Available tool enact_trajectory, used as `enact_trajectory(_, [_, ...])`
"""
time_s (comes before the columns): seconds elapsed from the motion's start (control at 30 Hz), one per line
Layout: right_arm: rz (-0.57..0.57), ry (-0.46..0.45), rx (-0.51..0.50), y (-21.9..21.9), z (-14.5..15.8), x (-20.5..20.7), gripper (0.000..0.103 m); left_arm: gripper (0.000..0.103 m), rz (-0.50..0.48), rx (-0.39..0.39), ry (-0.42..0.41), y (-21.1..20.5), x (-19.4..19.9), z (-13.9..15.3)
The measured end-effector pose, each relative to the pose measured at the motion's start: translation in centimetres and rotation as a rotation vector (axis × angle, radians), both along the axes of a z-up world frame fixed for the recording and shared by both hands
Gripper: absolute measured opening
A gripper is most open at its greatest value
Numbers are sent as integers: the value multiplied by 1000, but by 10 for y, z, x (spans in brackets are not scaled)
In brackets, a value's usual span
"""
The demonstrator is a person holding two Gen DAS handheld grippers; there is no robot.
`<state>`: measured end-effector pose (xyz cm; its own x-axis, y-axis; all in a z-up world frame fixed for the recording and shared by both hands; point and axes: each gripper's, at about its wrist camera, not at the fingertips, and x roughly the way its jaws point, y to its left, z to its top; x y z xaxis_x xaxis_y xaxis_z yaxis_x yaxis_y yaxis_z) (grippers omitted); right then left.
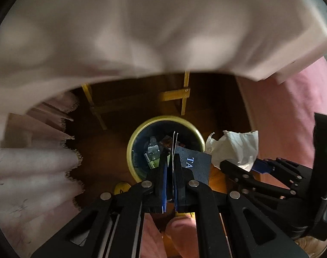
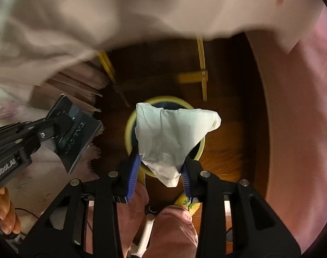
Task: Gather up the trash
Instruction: 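Carry the box and tissue over the bin and open both tools, then raise both tools back toward the table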
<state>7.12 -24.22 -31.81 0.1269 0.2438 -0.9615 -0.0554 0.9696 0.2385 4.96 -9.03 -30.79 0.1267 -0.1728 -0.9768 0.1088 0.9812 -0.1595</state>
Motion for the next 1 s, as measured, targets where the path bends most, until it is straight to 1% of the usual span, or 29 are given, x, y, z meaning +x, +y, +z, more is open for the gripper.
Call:
enact_trajectory(0.03, [-3, 10, -2, 0, -18, 1, 33, 9, -6, 4, 3, -1, 2, -10])
enact_trajectory(0.07, [-5, 18, 3, 2, -30, 3, 35, 14, -13, 5, 4, -3, 2, -21])
enact_trajectory(0.1, [-6, 25, -2, 2, -44, 4, 37, 31, -20, 9, 9, -5, 2, -32])
enact_trajectory(0.13, [-4, 29, -11, 8, -57, 4, 39, 57, -28, 17, 15, -6, 2, -43])
enact_trajectory(0.2, [-9, 41, -16, 8, -78, 6, 51, 81, -31, 25, 17, -5, 1, -60])
enact_trajectory(0.27, [-21, 42, -26, 7, -90, 9, 59, 83, -23, 31, 9, 3, 6, -70])
enact_trajectory(0.37, [-30, 43, -36, 6, -99, 14, 60, 86, -11, 44, -1, 10, 13, -79])
enact_trajectory(0.47, [-32, 37, -36, 7, -92, 16, 60, 86, 17, 40, -30, 22, 15, -72])
enact_trajectory(0.57, [-34, 26, -43, 9, -83, 16, 61, 87, 40, 47, -52, 34, 17, -57])
enact_trajectory(0.67, [-52, 23, -40, 9, -63, 12, 61, 87, 58, 47, -66, 43, 17, -38])
enact_trajectory(0.77, [-64, 18, -37, 10, -40, 10, 61, 87, 65, 62, -82, 47, 15, -15])
enact_trajectory(0.87, [-66, -1, -30, 11, -7, 7, 61, 87, 58, 68, -96, 47, 11, 16])
enact_trajectory(1.0, [-59, -36, -18, 15, 45, 1, 61, 87, 63, 50, -119, 48, 4, 65])
